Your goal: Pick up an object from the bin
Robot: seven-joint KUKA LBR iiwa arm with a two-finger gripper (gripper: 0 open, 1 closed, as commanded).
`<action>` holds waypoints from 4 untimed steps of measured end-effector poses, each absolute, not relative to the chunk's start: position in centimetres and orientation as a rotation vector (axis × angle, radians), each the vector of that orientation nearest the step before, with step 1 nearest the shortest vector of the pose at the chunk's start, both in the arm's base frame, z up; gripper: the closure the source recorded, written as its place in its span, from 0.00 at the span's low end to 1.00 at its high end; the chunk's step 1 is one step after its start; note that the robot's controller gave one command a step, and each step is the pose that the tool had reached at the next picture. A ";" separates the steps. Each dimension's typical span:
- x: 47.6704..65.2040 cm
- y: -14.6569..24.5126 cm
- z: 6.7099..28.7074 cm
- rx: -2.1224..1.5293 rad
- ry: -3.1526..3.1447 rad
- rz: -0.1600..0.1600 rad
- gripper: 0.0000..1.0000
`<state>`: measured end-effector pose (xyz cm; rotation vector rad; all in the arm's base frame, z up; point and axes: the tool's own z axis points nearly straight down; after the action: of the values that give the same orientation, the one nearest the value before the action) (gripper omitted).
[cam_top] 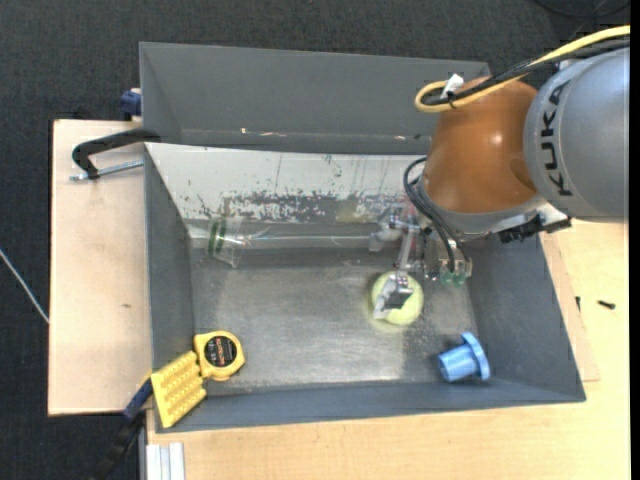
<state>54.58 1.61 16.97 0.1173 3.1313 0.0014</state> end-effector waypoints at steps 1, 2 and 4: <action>54.5 -2.1 10.1 0.272 3.124 0.005 0.00; 55.5 -6.4 7.6 0.427 3.120 0.006 1.00; 55.6 -6.4 7.6 0.426 3.118 0.006 1.00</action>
Offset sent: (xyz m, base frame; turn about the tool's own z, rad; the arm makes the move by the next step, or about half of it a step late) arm 0.0082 -0.0822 -0.0997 0.1986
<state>55.60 -6.44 7.62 0.4264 3.1177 0.0062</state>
